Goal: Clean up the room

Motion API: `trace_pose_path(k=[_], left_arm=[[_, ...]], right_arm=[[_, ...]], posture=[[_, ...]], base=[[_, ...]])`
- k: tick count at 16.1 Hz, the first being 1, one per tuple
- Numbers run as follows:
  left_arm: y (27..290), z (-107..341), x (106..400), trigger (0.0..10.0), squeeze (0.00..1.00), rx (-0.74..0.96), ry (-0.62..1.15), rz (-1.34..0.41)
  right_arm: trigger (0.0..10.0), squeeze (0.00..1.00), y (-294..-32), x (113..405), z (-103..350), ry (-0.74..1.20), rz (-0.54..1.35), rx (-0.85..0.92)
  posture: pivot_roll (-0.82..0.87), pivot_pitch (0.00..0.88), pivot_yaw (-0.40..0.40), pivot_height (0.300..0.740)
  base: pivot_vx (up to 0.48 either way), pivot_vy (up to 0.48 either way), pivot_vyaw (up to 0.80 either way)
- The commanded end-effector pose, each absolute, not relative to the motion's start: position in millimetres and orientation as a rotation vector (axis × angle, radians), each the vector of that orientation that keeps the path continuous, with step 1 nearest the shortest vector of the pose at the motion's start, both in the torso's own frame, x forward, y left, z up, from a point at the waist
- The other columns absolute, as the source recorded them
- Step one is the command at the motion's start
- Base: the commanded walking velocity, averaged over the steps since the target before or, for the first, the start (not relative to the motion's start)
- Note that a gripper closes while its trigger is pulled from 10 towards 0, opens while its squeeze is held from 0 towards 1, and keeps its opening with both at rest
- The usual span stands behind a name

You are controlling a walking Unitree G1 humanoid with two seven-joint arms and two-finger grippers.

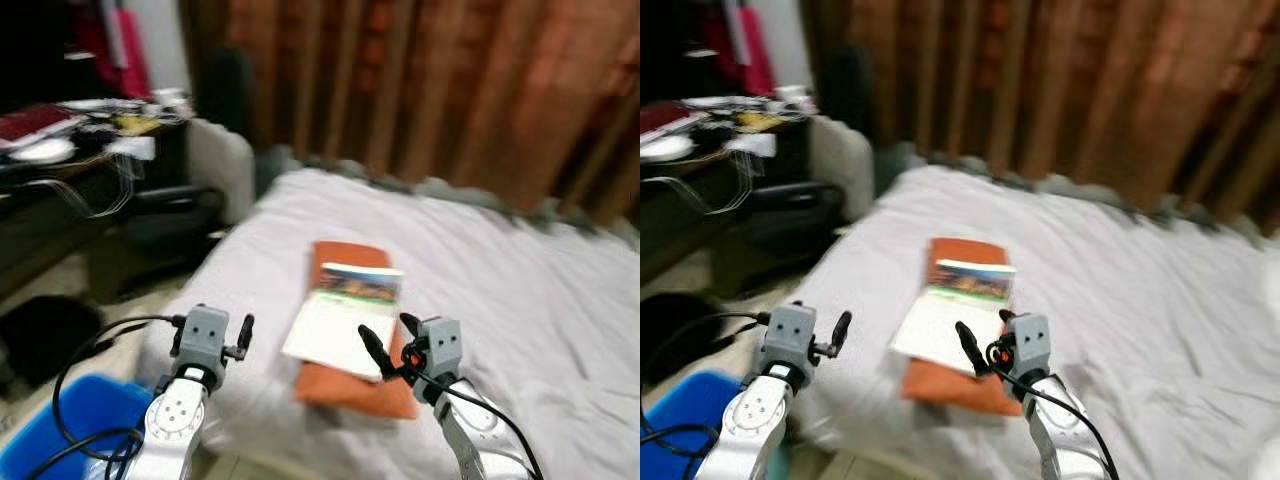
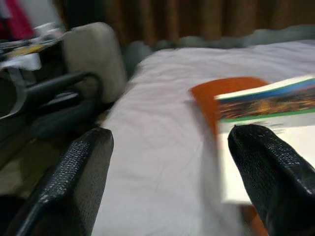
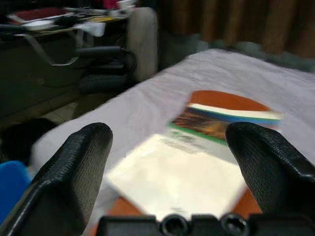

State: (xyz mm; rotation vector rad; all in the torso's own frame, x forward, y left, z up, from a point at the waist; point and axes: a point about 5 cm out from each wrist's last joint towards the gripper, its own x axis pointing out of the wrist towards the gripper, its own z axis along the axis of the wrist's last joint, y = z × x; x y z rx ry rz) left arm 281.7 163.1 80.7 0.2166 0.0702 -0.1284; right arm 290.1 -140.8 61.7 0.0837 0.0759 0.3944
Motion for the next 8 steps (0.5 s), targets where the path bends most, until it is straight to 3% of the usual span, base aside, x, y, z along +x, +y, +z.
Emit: trace_pose_path(k=[1,3,4,8], left_arm=[[150.7,83.4,283.9,10.0,0.0,0.206,0.06,-0.165],[154.9,81.9,284.2,10.0,0.0,0.207,0.071,-0.167],[157.4,80.8,284.6,10.0,0.0,0.198,0.079,-0.172],[165.1,82.2,288.2,10.0,0.0,0.212,0.086,-0.181]], right_arm=[[10.0,0.0,-156.2,290.2,60.9,0.084,0.356,0.062],[10.0,0.0,-155.8,291.3,60.6,0.085,0.358,0.057],[10.0,0.0,-154.5,291.4,59.9,0.091,0.365,0.059],[10.0,0.0,-153.0,288.8,56.6,0.107,0.37,0.073]], posture=[[0.12,0.0,-0.089,0.74],[0.12,0.0,-0.09,0.74],[0.12,0.0,-0.091,0.74],[0.13,0.0,-0.089,0.74]], base=[[0.458,0.0,0.0],[0.435,0.0,0.0],[0.0,0.439,0.0],[0.0,0.476,-0.8]])
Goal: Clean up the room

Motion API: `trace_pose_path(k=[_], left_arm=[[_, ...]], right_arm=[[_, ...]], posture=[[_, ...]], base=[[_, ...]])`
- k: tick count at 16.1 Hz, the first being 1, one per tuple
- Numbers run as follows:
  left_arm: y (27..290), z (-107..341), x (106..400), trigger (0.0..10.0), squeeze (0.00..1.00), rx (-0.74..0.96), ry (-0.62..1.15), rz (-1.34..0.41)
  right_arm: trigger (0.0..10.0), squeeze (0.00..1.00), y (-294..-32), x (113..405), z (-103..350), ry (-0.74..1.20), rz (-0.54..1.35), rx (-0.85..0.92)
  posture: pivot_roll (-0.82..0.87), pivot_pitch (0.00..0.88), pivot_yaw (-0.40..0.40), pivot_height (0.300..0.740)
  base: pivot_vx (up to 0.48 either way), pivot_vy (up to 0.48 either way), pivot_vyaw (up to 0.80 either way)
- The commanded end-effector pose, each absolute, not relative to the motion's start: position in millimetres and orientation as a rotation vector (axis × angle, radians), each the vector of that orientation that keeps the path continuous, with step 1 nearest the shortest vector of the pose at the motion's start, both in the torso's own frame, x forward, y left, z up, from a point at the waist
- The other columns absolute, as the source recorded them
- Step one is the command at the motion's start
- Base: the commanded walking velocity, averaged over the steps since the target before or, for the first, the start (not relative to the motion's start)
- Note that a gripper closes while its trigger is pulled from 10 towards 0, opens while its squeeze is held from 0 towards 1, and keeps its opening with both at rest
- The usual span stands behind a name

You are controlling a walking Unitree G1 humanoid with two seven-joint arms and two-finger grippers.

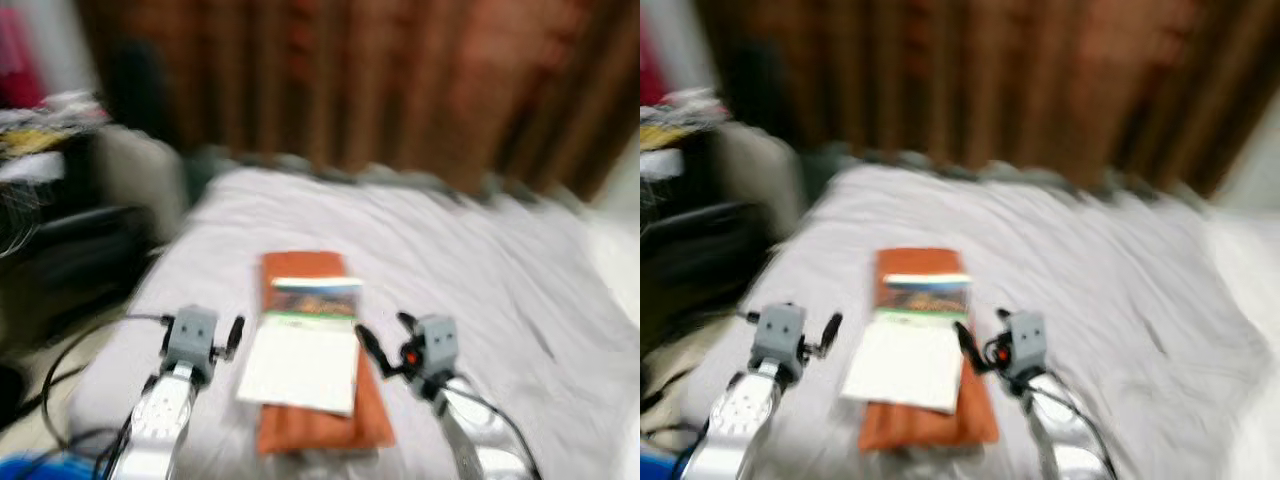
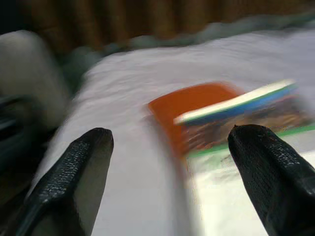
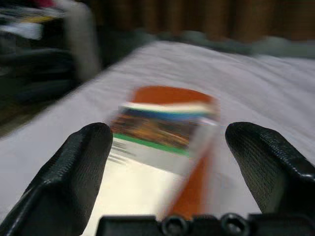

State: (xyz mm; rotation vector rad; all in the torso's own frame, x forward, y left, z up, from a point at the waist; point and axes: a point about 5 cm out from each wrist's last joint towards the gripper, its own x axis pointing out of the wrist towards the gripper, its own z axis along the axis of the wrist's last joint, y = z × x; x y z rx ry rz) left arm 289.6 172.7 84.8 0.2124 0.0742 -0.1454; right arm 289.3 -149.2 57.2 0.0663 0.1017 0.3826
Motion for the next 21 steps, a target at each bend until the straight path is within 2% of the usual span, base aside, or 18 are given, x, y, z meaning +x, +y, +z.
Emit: trace_pose_path(k=[1,14,21], left_arm=[[165.4,82.4,288.4,10.0,0.0,0.215,0.087,-0.18],[164.0,79.7,294.9,10.0,0.0,0.188,0.107,-0.14],[151.4,79.5,296.3,10.0,0.0,0.169,0.108,-0.159]], right_arm=[[10.0,0.0,-152.8,288.2,55.9,0.107,0.371,0.073],[10.0,0.0,-150.1,282.4,52.7,0.122,0.395,0.079],[10.0,0.0,-149.1,281.7,52.6,0.125,0.402,0.081]], posture=[[0.12,0.0,-0.088,0.74],[0.11,0.0,-0.083,0.74],[0.1,0.0,-0.082,0.74]], base=[[0.0,0.476,-0.8],[0.0,0.0,0.0],[0.412,0.244,0.0]])
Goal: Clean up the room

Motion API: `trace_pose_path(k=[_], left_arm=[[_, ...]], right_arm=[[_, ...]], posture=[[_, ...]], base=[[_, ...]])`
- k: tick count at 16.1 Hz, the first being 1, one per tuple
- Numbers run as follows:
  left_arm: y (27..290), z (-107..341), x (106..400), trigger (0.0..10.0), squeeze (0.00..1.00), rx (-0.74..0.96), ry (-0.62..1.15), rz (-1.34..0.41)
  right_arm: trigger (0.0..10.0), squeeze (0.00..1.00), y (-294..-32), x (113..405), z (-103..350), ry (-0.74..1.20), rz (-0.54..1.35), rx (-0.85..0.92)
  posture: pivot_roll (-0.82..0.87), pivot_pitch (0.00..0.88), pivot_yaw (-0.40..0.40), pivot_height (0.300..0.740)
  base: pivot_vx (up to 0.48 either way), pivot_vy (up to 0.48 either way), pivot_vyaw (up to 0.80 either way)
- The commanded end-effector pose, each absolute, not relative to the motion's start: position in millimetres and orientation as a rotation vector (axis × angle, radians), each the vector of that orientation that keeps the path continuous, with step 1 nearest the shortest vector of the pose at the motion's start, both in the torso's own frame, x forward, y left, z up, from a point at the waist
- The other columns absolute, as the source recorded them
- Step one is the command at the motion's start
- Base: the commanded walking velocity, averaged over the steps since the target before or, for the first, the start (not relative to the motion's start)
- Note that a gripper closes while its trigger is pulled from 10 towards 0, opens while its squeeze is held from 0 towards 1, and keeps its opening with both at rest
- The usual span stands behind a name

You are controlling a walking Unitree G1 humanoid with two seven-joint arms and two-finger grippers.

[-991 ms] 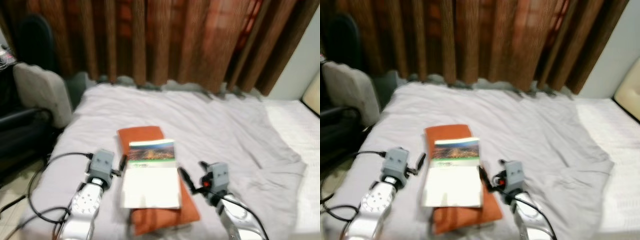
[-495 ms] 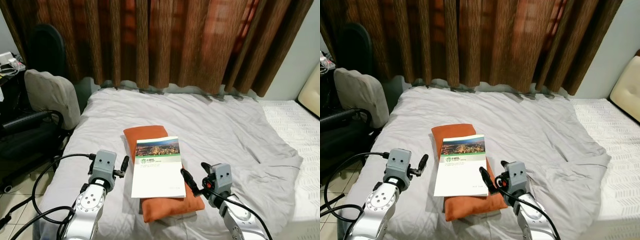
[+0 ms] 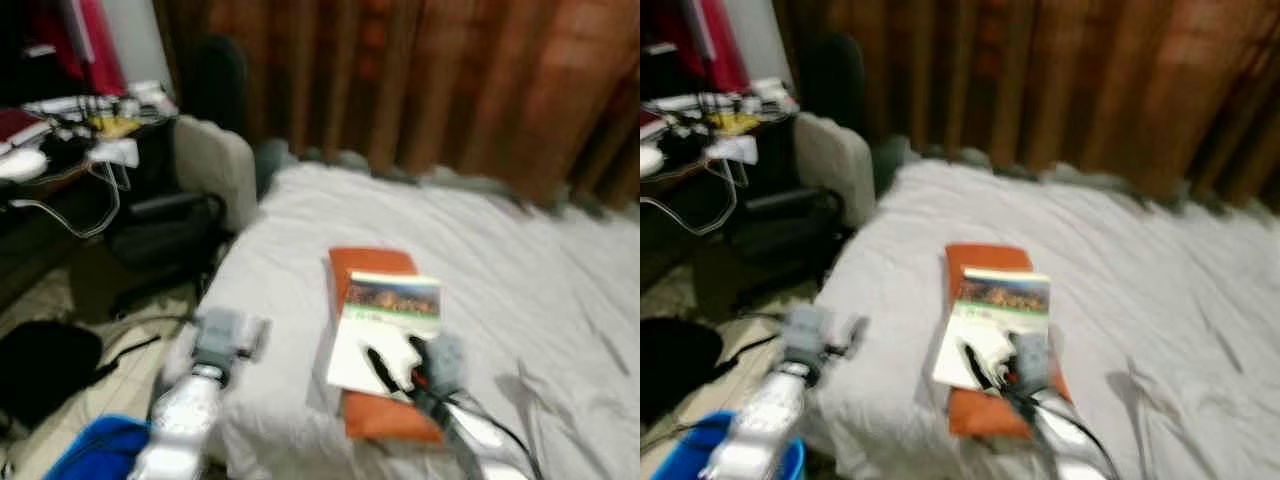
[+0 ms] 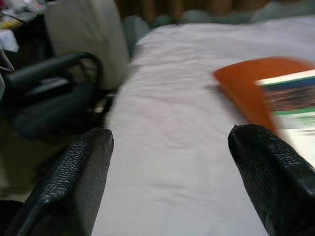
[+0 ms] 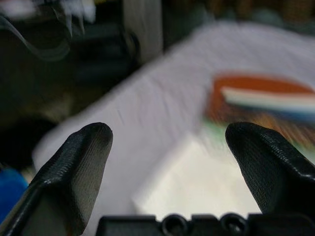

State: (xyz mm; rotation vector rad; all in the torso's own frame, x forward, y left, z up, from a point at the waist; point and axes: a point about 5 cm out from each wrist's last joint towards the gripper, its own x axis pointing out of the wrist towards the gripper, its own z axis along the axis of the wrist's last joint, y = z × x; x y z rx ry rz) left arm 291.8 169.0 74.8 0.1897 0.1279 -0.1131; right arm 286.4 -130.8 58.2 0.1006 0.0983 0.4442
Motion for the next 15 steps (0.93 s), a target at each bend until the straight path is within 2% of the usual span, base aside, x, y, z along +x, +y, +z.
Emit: trace_pose_path(k=[1,4,8,11,14,15], left_arm=[[149.1,78.5,297.8,10.0,0.0,0.16,0.115,-0.167],[138.1,74.6,304.4,10.0,0.0,0.148,0.148,-0.253],[141.6,74.6,315.3,10.0,0.0,0.078,0.195,-0.268],[137.2,62.8,320.0,10.0,0.0,0.062,0.272,-0.306],[138.6,69.7,320.1,10.0,0.0,0.076,0.213,-0.279],[139.2,71.2,320.2,10.0,0.0,0.067,0.195,-0.267]], right_arm=[[10.0,0.0,-148.9,281.0,52.1,0.127,0.403,0.081],[10.0,0.0,-147.9,280.4,51.2,0.139,0.405,0.072],[10.0,0.0,-151.2,278.9,52.0,0.139,0.393,0.071],[10.0,0.0,-153.0,276.3,51.8,0.14,0.389,0.073],[10.0,0.0,-151.7,276.8,52.6,0.136,0.389,0.075],[10.0,0.0,-151.2,276.7,52.6,0.136,0.39,0.076]], posture=[[0.1,0.0,-0.083,0.74],[0.09,0.0,-0.086,0.74],[0.07,0.007,-0.084,0.74],[0.05,0.006,-0.08,0.74],[0.05,0.001,-0.076,0.74],[0.06,0.0,-0.074,0.74]], base=[[0.416,0.0,0.0],[0.279,0.0,0.0],[0.0,0.0,-0.73],[0.0,0.0,0.0],[0.0,0.0,0.0],[0.266,-0.398,0.0]])
